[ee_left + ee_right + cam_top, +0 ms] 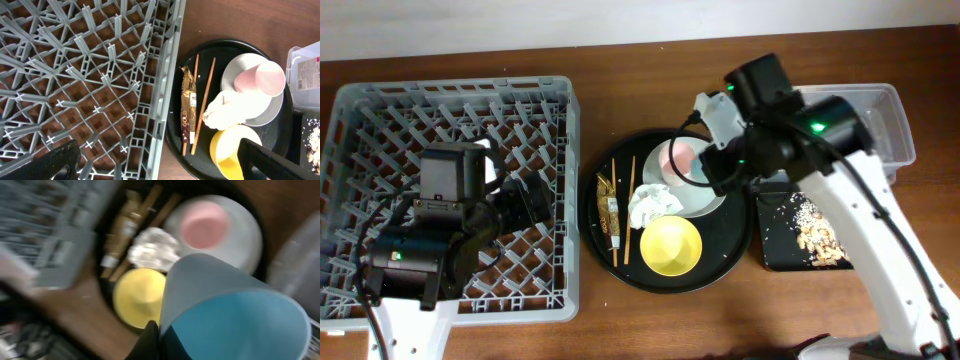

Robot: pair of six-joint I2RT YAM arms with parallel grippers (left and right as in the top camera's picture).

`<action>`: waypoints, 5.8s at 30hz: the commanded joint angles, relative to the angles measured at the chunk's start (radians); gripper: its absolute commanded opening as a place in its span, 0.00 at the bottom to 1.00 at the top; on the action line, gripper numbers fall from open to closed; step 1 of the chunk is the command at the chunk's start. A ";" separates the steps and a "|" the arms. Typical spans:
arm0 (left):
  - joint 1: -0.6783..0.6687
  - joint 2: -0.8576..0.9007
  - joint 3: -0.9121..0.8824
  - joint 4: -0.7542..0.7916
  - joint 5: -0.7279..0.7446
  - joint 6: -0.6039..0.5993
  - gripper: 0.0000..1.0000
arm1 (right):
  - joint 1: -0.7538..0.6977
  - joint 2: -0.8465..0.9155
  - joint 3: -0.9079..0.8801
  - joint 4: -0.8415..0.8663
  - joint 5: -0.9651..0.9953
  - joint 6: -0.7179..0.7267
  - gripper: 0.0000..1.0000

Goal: Sort waste into correct bins and load items into the dishwasher rack
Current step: 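Grasp the blue cup with the right gripper, then hand the blue cup from the right gripper to the left gripper, then place the blue cup upside down in the rack with the left gripper, then grasp the pink cup with the right gripper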

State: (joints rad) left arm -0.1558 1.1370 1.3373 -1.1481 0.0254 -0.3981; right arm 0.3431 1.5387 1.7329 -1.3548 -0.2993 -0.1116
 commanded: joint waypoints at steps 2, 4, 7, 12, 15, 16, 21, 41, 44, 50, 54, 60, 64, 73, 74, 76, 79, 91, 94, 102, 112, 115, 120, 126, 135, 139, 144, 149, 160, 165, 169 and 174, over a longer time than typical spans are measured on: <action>0.003 0.002 0.006 0.037 -0.007 -0.006 0.99 | -0.118 -0.065 0.016 -0.012 -0.430 -0.114 0.04; 0.003 0.002 0.006 0.037 0.024 -0.006 0.99 | -0.154 -0.064 0.015 -0.043 -0.507 -0.161 0.04; 0.001 0.000 0.006 0.079 0.274 0.101 0.90 | -0.209 -0.063 0.000 -0.123 -0.613 -0.292 0.04; 0.004 0.016 0.006 0.188 0.857 0.209 0.96 | -0.288 -0.063 -0.024 -0.232 -0.873 -0.504 0.04; 0.004 0.050 0.006 0.274 1.117 0.217 0.99 | -0.296 -0.062 -0.048 -0.282 -1.016 -0.622 0.04; 0.003 0.059 0.006 0.285 1.139 0.217 0.99 | -0.294 -0.062 -0.052 -0.295 -1.049 -0.648 0.04; 0.002 0.127 0.006 0.300 1.269 0.267 0.99 | -0.251 -0.062 -0.061 -0.325 -1.196 -0.740 0.04; -0.042 0.157 0.006 0.330 1.479 0.325 0.89 | -0.090 -0.058 -0.061 -0.202 -1.252 -0.774 0.04; -0.058 0.157 0.006 0.334 1.478 0.325 0.82 | -0.086 -0.055 -0.061 -0.200 -1.244 -0.775 0.04; -0.058 0.157 0.006 0.337 1.471 0.325 0.65 | -0.086 -0.035 -0.061 -0.199 -1.217 -0.775 0.05; -0.058 0.157 0.006 0.355 1.471 0.325 0.65 | -0.086 -0.017 -0.061 -0.199 -1.220 -0.775 0.05; -0.057 0.157 0.006 0.356 1.413 0.324 0.50 | -0.094 -0.010 -0.061 -0.198 -1.215 -0.774 0.38; -0.053 0.157 0.006 0.354 1.265 0.274 0.48 | -0.146 -0.010 -0.061 -0.200 -1.215 -0.771 0.73; 0.117 0.158 0.066 0.175 0.807 0.212 0.42 | -0.299 -0.010 -0.061 -0.204 -0.891 -0.561 0.99; 0.129 0.161 0.103 0.130 0.719 0.212 0.42 | -0.299 -0.010 -0.061 -0.204 -0.835 -0.543 0.99; 0.145 0.183 0.206 0.027 0.560 0.223 0.42 | -0.298 -0.010 -0.061 -0.203 -0.760 -0.537 0.99; 0.151 0.288 0.455 -0.186 0.377 0.277 0.42 | -0.298 -0.010 -0.061 -0.200 -0.702 -0.538 0.99; 0.148 0.867 0.915 -0.488 0.236 0.321 0.41 | -0.296 -0.010 -0.064 -0.218 -0.607 -0.537 0.99; 0.148 0.936 0.915 -0.444 0.235 0.321 0.40 | -0.296 -0.010 -0.069 -0.219 -0.591 -0.537 0.98; 0.143 1.011 0.901 -0.383 0.235 0.320 0.40 | -0.296 -0.010 -0.117 -0.198 -0.582 -0.537 0.98; 0.116 1.011 0.842 -0.344 0.126 0.276 0.41 | -0.296 -0.010 -0.124 -0.193 -0.583 -0.537 0.99; 0.091 1.011 0.811 -0.314 0.123 0.276 0.41 | -0.296 -0.010 -0.124 -0.193 -0.582 -0.537 0.99; 0.069 1.011 0.788 -0.281 0.017 0.228 0.41 | -0.296 -0.010 -0.124 -0.200 -0.582 -0.537 0.99; 0.065 1.011 0.788 -0.285 0.004 0.227 0.52 | -0.296 -0.010 -0.124 -0.201 -0.582 -0.537 0.99; 0.065 1.011 0.788 -0.310 0.016 0.227 0.99 | -0.296 -0.010 -0.124 -0.201 -0.621 -0.522 0.99; 0.067 0.991 0.791 -0.312 0.040 0.240 0.98 | -0.296 -0.010 -0.124 -0.206 -0.827 -0.456 0.99; 0.085 0.892 0.814 -0.305 0.171 0.261 0.96 | -0.292 -0.009 -0.124 -0.044 -0.751 -0.190 0.86; 0.092 0.721 0.814 -0.312 0.233 0.261 0.99 | -0.177 -0.009 -0.125 0.115 -0.176 0.170 0.59; 0.092 0.613 0.814 -0.407 0.233 0.261 0.99 | 0.221 0.115 -0.125 0.307 0.471 0.357 0.49; 0.092 0.613 0.814 -0.407 0.233 0.261 0.99 | 0.227 0.271 -0.125 0.340 0.468 0.357 0.51; 0.092 0.613 0.814 -0.407 0.233 0.261 0.99 | 0.227 0.372 -0.125 0.389 0.468 0.356 0.46; 0.092 0.613 0.814 -0.407 0.233 0.261 0.99 | 0.227 0.408 -0.125 0.430 0.468 0.356 0.41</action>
State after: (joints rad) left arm -0.0658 1.7473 2.1502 -1.5558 0.2478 -0.1497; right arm 0.5667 1.9427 1.6115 -0.9340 0.1429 0.2348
